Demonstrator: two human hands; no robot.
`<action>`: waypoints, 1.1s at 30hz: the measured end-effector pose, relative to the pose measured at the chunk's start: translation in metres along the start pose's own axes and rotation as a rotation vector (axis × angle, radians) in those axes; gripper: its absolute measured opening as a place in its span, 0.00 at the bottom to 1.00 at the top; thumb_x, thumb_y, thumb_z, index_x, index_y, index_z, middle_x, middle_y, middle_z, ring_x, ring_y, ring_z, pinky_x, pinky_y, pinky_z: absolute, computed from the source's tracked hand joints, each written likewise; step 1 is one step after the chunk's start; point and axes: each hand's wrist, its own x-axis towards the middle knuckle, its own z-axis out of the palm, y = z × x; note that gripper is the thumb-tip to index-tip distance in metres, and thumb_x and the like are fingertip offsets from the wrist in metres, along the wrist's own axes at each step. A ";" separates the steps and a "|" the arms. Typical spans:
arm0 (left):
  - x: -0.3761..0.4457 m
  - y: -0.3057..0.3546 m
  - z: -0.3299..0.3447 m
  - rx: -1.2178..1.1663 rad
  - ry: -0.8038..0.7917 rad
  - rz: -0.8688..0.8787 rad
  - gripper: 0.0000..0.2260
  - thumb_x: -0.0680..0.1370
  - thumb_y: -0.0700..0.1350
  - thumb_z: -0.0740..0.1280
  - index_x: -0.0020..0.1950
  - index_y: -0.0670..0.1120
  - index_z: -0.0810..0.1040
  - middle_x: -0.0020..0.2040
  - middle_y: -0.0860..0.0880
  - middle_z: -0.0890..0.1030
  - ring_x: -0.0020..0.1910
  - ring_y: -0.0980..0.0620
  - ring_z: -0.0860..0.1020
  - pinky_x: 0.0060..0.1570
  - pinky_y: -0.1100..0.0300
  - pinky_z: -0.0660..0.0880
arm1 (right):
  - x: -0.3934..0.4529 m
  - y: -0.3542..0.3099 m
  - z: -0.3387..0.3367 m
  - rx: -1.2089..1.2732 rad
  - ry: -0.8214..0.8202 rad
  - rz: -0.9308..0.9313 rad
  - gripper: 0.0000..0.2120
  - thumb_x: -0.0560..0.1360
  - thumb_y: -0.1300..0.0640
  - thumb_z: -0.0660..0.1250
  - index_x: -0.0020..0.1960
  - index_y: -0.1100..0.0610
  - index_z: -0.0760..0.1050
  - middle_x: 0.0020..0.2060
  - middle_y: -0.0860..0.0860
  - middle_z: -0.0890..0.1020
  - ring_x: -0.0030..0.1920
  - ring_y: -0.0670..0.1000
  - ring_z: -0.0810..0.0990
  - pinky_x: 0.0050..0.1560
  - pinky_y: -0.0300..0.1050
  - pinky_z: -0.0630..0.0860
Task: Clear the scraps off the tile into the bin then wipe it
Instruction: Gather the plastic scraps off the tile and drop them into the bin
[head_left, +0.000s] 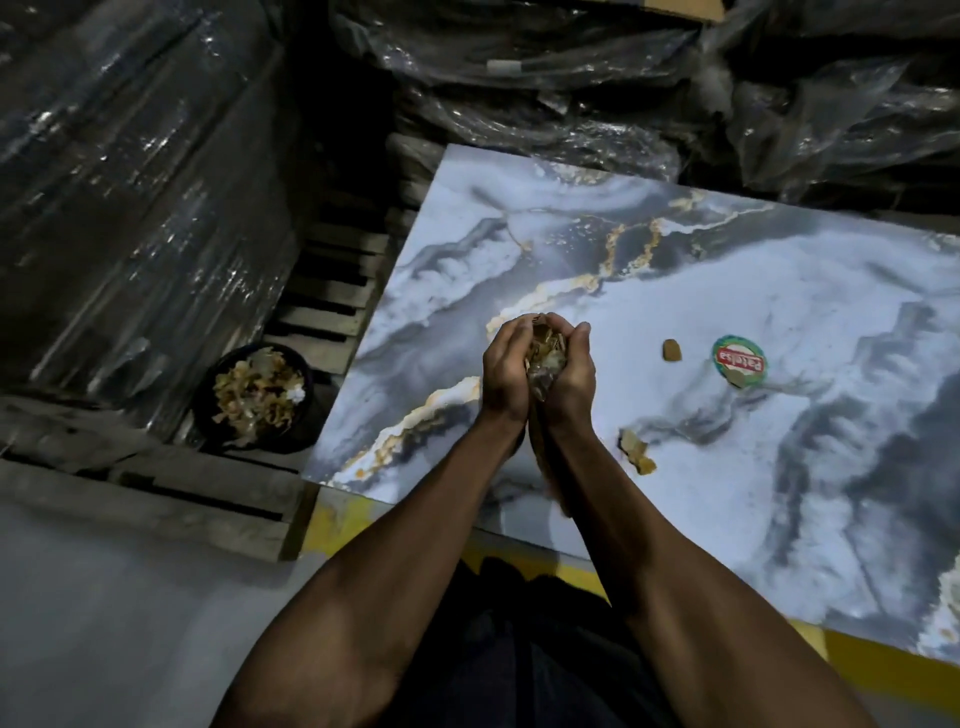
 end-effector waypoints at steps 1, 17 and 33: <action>0.006 0.002 -0.005 -0.018 0.040 -0.004 0.12 0.76 0.47 0.60 0.51 0.43 0.79 0.51 0.42 0.81 0.54 0.45 0.79 0.57 0.52 0.75 | 0.004 0.004 0.007 0.019 -0.024 0.028 0.21 0.76 0.42 0.58 0.51 0.58 0.79 0.49 0.57 0.82 0.53 0.56 0.81 0.56 0.48 0.76; 0.079 0.077 -0.142 -0.033 0.455 0.065 0.10 0.82 0.38 0.58 0.55 0.36 0.76 0.43 0.48 0.79 0.35 0.66 0.79 0.37 0.72 0.73 | 0.027 0.091 0.163 -0.206 -0.331 0.220 0.22 0.74 0.41 0.58 0.52 0.58 0.78 0.47 0.58 0.82 0.51 0.57 0.80 0.57 0.52 0.76; 0.209 0.056 -0.459 -0.212 0.670 -0.287 0.34 0.66 0.64 0.67 0.67 0.45 0.75 0.66 0.43 0.77 0.67 0.44 0.74 0.70 0.44 0.67 | 0.051 0.376 0.347 -0.493 -0.396 0.359 0.22 0.84 0.50 0.53 0.53 0.67 0.77 0.45 0.57 0.81 0.47 0.52 0.80 0.51 0.46 0.77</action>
